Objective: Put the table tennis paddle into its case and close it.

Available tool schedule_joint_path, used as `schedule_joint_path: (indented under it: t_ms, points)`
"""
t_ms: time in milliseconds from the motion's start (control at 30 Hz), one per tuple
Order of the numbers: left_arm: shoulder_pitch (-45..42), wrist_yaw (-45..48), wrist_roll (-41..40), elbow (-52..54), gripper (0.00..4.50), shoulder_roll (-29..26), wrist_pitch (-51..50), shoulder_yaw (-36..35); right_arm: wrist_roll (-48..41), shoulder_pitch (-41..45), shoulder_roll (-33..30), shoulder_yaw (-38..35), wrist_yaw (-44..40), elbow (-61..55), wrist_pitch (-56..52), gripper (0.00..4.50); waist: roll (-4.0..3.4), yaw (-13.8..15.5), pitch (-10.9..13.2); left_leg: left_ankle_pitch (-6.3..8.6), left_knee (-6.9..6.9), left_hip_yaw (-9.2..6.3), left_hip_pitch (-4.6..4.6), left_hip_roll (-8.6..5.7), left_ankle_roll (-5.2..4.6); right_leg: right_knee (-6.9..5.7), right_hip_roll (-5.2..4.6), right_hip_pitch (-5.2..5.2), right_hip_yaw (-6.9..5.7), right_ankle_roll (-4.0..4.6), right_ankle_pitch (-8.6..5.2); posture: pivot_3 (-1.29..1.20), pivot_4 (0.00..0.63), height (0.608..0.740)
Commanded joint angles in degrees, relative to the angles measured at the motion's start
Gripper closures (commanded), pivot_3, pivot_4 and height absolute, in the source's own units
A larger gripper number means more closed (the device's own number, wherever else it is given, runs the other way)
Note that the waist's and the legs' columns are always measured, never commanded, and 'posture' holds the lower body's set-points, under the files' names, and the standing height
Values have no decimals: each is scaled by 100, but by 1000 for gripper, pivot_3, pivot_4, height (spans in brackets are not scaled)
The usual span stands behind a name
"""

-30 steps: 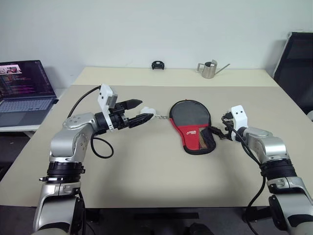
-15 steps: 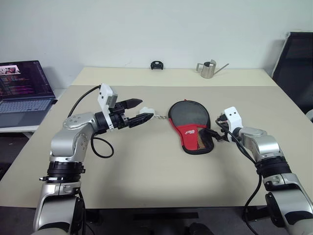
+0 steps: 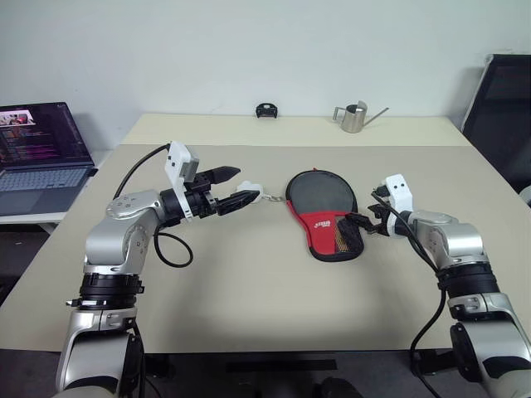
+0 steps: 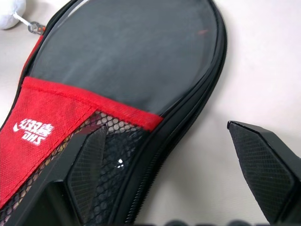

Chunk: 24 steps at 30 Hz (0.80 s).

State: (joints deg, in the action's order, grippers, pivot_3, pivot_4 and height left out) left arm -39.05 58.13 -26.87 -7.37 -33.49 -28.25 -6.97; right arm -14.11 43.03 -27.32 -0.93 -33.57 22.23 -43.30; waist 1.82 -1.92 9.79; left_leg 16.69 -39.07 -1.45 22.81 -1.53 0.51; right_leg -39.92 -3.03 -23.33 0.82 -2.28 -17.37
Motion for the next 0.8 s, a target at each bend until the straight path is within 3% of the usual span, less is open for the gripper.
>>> schedule_joint_path:
  t_ms: [33,333,667,800]
  points:
    - [-107,39,-86,85,15,-49,89,-63,140,-6,30,56,60,-48,168,39,0,0,0,0,0,0,0,0,0,0,0,0,0,0,0,0,150,740]
    - [-99,101,-119,136,15,-65,37,-55,652,142,287,524,-33,742,692,39,0,-23,-1,0,0,2,-6,0,0,-3,0,1,2,0,0,0,150,740]
    - [-108,93,-93,146,15,-58,56,-59,713,676,384,524,-558,1927,659,39,4,-130,-6,3,0,5,-32,6,-6,-12,6,17,5,9,6,0,150,740]
    - [-87,72,-93,169,15,-58,50,-66,643,813,486,486,-712,2053,574,902,7,-139,-9,3,0,6,-33,7,-5,-12,6,17,6,10,7,0,150,740]
